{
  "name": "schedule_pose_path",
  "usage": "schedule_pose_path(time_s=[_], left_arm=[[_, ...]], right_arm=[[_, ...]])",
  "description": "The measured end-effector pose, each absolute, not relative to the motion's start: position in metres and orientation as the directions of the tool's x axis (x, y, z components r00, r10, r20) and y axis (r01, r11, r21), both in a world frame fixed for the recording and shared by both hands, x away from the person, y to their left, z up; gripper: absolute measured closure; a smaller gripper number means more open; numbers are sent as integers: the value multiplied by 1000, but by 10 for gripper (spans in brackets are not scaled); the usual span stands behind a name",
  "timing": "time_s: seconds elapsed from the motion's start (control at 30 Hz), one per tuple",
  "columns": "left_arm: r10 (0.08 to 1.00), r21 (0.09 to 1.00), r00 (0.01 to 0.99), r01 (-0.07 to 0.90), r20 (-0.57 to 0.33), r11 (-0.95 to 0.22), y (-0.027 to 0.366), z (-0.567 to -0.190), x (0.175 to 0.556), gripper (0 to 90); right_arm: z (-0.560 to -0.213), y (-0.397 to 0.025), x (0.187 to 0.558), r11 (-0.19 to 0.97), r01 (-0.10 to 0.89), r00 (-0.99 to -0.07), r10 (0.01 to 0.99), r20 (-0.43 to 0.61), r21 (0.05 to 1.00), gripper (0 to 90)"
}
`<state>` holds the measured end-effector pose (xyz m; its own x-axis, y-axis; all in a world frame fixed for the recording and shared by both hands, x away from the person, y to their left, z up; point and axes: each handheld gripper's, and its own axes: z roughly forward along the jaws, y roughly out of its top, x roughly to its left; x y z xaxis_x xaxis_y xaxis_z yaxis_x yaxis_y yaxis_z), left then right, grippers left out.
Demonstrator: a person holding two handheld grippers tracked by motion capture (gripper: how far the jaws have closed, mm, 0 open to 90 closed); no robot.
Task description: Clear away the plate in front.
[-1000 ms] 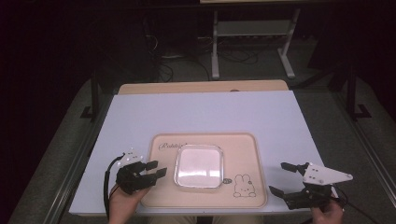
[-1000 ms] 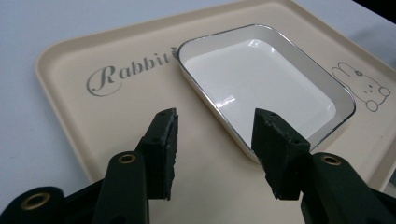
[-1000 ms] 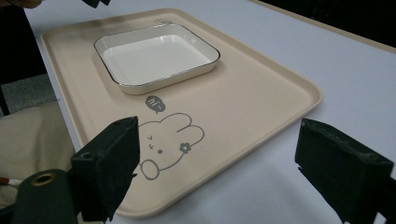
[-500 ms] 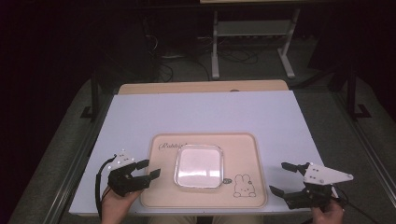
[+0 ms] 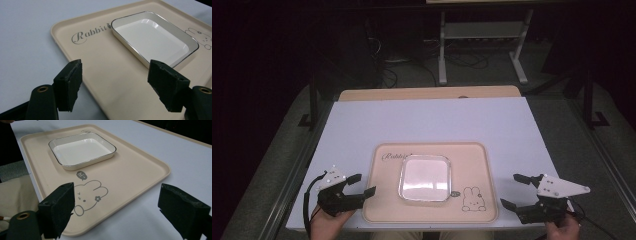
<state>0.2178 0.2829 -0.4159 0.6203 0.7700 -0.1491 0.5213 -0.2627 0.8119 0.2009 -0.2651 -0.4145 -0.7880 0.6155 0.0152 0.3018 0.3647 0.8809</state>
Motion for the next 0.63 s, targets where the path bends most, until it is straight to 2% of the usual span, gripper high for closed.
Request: schedule_pose_path(time_s=[0.33,0.63], left_arm=[[775,831,607,513,-174,-216,286,-415,216,269],[760,827,629,508,-165,-241,278,-417,218,268]], right_arm=[[-415,-265,201,366,302,-788,616,14,880,131],[-415,-264,201,370,305,-791,611,17,878,131]])
